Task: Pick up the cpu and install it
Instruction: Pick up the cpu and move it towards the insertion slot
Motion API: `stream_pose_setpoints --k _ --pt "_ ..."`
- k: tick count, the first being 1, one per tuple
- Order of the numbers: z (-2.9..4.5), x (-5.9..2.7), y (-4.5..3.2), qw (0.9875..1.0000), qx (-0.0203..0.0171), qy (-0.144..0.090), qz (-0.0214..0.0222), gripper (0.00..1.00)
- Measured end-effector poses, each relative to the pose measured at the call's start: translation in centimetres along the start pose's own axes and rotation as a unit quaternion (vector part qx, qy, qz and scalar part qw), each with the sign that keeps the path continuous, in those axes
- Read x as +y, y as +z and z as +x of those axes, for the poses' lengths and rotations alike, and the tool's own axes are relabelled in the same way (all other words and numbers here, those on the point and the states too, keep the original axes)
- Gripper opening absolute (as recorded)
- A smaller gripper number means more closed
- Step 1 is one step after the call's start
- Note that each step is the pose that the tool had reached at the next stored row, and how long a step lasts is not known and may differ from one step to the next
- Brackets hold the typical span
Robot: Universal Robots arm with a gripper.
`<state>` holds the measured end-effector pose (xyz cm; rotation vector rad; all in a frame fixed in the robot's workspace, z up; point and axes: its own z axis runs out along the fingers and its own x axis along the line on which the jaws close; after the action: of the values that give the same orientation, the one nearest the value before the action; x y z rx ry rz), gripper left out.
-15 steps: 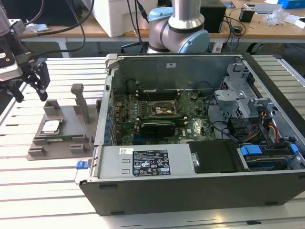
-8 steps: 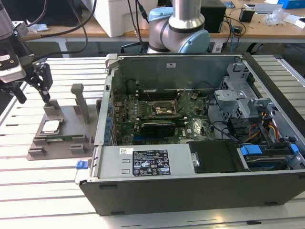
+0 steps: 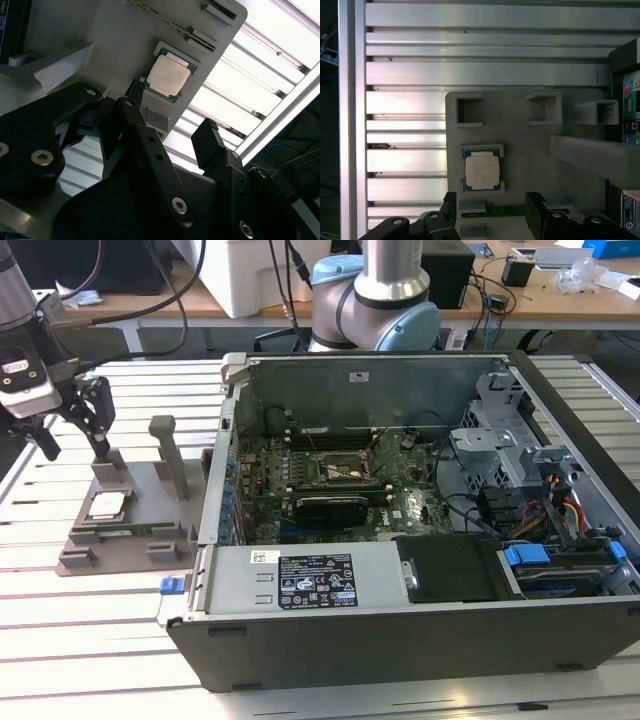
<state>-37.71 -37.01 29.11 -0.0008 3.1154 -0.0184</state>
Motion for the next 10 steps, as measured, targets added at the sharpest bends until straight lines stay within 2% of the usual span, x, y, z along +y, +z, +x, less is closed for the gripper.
stream_pose_setpoints --k 10 --pt "-0.43 0.01 0.81 1.0 -0.0001 0.0 0.0 0.66"
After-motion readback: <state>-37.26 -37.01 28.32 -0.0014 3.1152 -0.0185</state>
